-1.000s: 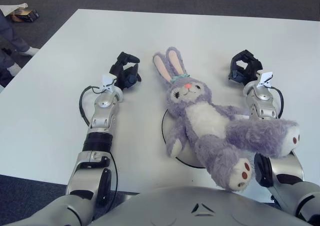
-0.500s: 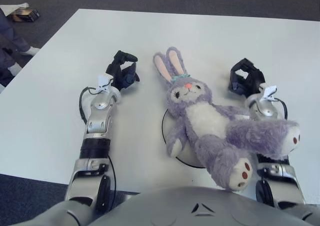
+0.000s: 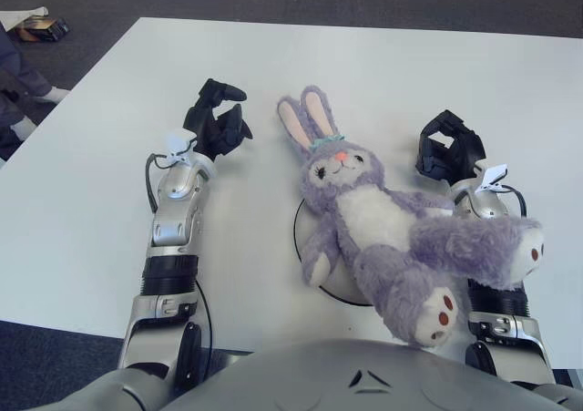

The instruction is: Put the doll into the plate.

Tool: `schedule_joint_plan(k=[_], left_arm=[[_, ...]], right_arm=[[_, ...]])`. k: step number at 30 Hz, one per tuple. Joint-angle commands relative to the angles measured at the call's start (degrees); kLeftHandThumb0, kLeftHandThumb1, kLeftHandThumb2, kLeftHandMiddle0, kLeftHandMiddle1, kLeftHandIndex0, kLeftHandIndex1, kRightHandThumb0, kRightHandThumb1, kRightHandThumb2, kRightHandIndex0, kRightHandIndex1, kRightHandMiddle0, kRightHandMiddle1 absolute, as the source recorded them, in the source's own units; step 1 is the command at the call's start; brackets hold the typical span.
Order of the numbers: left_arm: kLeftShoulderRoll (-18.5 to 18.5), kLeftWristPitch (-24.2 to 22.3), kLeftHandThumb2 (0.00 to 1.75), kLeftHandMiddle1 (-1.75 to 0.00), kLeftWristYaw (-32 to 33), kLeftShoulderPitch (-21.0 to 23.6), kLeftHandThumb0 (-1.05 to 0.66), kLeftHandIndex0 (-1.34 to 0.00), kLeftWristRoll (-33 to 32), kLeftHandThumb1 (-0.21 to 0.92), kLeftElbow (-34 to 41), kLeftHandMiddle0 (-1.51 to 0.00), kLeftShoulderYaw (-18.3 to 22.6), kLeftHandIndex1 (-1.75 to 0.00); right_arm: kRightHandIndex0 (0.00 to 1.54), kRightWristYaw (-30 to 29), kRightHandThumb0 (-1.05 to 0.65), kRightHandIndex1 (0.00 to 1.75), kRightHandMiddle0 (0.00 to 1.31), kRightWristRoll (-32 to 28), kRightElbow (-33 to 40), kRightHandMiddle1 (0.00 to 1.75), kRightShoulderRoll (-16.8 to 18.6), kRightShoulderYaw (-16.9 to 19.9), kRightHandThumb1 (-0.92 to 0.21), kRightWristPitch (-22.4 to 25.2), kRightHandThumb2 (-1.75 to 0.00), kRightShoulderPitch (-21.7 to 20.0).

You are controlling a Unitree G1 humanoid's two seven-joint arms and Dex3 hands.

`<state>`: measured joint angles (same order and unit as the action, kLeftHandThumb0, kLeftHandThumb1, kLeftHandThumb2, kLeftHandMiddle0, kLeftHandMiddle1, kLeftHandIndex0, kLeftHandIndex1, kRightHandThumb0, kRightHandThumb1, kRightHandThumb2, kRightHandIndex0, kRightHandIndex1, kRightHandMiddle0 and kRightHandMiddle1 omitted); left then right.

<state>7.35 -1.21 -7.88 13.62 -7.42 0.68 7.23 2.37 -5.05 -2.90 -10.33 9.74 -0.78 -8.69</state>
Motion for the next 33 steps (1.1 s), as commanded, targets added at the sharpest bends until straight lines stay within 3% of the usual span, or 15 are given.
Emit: schedule_joint_plan(k=[1,23,33], left_arm=[[0.79,-0.11,0.82,-1.75,-0.4,-1.13,-0.38,-0.32,-0.17,0.71,1.42,-0.91,0.28,-1.75],[1.48,-5.09,0.72,-1.75,-0.38,2.4,-0.37,-0.28,-1.6,0.78,0.43,-0.89,0.23,-1.75],[1.88,-4.5,0.72,-1.75,-0.68,3.22,-0.37,-0.28,-0.84,0.78,-1.22,-0.93,-0.27,-1.75]], right_arm=[[1.06,-0.96,-0.46,1.75,0.56,0.77,0.93,1.75,0.48,0.25,-0.39,-1.06,-1.23,0.77],[1.01,-2.84,-0.45,1.75,0.53,1.47,0.11,1.75,0.7,0.44,-0.42,-0.82,-1.18,0.3],[1.02,-2.76,-0.44,1.75,0.53,1.44,-0.04,1.75,0.58,0.47,-0.42,-0.63,-1.18,0.19]])
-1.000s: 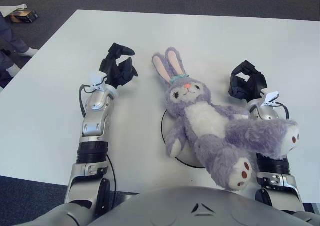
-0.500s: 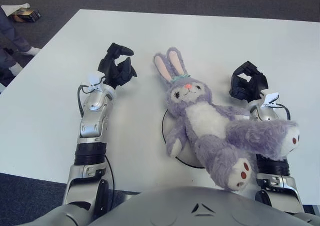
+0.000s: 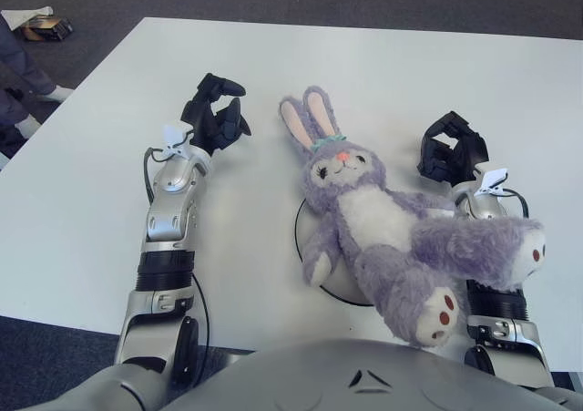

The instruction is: Put the doll into the plate.

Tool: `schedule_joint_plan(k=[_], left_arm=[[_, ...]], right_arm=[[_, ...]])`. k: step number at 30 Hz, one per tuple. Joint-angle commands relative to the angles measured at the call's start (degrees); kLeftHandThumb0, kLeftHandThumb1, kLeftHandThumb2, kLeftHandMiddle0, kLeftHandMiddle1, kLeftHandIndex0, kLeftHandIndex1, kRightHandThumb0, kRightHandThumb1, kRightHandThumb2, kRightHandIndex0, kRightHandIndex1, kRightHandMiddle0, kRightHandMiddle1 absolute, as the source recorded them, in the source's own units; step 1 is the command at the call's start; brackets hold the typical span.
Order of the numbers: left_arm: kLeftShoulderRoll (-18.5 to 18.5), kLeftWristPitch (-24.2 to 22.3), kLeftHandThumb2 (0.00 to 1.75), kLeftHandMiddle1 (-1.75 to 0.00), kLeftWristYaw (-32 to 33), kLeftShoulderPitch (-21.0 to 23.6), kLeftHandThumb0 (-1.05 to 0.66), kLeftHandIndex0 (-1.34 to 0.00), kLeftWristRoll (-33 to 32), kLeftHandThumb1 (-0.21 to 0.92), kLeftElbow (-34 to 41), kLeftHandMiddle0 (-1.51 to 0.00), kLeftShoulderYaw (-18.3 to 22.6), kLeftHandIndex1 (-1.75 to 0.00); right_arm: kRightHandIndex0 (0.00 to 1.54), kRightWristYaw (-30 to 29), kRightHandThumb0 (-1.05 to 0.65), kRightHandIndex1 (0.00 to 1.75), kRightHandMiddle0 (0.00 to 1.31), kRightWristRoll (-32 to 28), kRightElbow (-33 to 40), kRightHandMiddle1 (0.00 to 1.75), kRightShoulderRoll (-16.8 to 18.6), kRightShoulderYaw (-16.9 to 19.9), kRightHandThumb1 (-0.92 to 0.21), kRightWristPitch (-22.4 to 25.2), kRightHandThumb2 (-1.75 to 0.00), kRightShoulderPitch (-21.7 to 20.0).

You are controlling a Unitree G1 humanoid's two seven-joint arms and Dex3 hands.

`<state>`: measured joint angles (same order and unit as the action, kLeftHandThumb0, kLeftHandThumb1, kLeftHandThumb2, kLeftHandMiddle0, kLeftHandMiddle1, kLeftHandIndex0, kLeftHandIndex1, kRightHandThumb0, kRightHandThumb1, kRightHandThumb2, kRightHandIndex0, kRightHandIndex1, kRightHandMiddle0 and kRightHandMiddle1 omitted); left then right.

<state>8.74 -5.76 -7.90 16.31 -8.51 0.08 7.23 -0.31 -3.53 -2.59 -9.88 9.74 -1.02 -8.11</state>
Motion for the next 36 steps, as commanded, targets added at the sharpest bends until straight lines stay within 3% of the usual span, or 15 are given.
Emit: schedule_joint_plan(k=[1,22,36], left_arm=[[0.52,0.07,0.72,-1.75,-0.65,0.53,-0.37,-0.28,0.26,0.78,-0.65,-0.93,-0.31,-1.75],[0.7,-0.04,0.74,-1.75,-0.76,1.14,-0.37,-0.29,0.01,0.76,-2.31,-0.94,-0.26,-1.75],[0.18,2.9,0.73,-1.75,-0.51,1.01,-0.37,-0.29,1.01,0.77,-6.18,-0.95,-0.66,-1.75]], right_arm=[[1.02,-0.06,-0.44,1.75,0.53,-0.13,-0.33,1.75,0.14,0.48,-0.42,-0.34,-1.18,-0.39],[1.05,-0.09,-0.45,1.75,0.55,-0.81,-1.02,1.75,0.36,0.78,-0.39,-0.54,-1.22,-0.95],[1.05,0.28,-0.46,1.75,0.56,-1.0,-1.4,1.75,0.14,0.9,-0.39,-0.72,-1.23,-1.11]])
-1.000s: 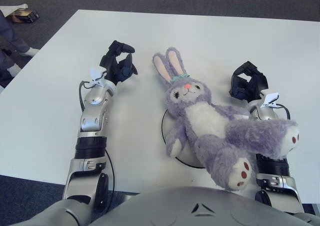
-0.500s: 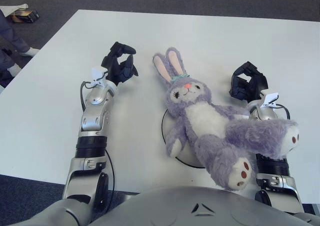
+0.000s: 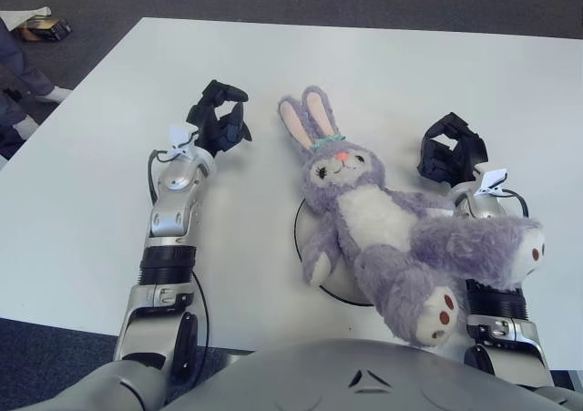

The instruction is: Put the doll into the plate.

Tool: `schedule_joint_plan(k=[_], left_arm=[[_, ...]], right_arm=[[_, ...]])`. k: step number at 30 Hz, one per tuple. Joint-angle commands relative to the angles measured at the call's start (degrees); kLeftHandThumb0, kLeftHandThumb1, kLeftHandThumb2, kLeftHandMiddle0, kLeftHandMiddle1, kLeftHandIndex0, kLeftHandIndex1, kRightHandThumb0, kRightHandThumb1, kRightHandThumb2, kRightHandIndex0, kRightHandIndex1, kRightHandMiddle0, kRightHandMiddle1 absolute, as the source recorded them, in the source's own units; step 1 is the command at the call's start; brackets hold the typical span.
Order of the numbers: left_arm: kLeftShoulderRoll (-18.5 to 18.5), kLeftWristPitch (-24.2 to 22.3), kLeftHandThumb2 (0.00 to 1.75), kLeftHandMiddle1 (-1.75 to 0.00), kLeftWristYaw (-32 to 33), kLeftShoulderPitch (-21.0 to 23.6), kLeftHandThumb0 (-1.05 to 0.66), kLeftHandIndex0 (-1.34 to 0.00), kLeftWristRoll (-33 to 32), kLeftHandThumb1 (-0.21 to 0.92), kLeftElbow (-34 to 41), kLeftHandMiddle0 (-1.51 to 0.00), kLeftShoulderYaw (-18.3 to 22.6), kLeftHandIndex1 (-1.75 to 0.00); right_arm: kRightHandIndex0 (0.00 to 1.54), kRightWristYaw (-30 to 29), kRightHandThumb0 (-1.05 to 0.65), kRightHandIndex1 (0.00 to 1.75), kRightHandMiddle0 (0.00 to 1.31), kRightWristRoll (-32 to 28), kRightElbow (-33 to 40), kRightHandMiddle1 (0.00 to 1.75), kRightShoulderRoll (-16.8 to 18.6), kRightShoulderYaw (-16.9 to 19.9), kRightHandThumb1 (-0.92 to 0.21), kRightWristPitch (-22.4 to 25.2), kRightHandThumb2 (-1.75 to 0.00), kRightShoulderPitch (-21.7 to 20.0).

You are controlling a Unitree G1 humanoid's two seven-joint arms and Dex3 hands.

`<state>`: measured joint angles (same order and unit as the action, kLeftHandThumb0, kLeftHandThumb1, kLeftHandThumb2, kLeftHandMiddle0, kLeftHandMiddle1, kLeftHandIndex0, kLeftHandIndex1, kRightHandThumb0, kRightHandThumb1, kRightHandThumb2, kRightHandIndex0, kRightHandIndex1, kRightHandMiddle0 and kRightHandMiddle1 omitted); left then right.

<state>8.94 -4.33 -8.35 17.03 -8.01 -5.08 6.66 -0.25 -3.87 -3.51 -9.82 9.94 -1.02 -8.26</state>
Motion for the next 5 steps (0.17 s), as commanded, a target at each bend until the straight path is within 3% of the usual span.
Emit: schedule_joint_plan(k=[1,5], left_arm=[[-0.09,1.74,0.74,-1.75,-0.06,0.26,-0.37,-0.29,0.52,0.77,-1.23,-0.95,-0.1,-1.75],[-0.32,2.72,0.79,-1.75,0.15,0.2,-0.38,-0.31,0.69,0.73,-1.76,-0.97,-0.24,-1.75]], right_arm=[[1.05,0.28,-0.46,1.75,0.56,-0.63,-0.53,1.75,0.04,0.69,-0.39,-0.79,-1.23,-0.96],[1.05,0.41,-0.45,1.75,0.55,-0.39,-0.6,1.75,-0.12,0.63,-0.39,-0.82,-1.22,-0.98]])
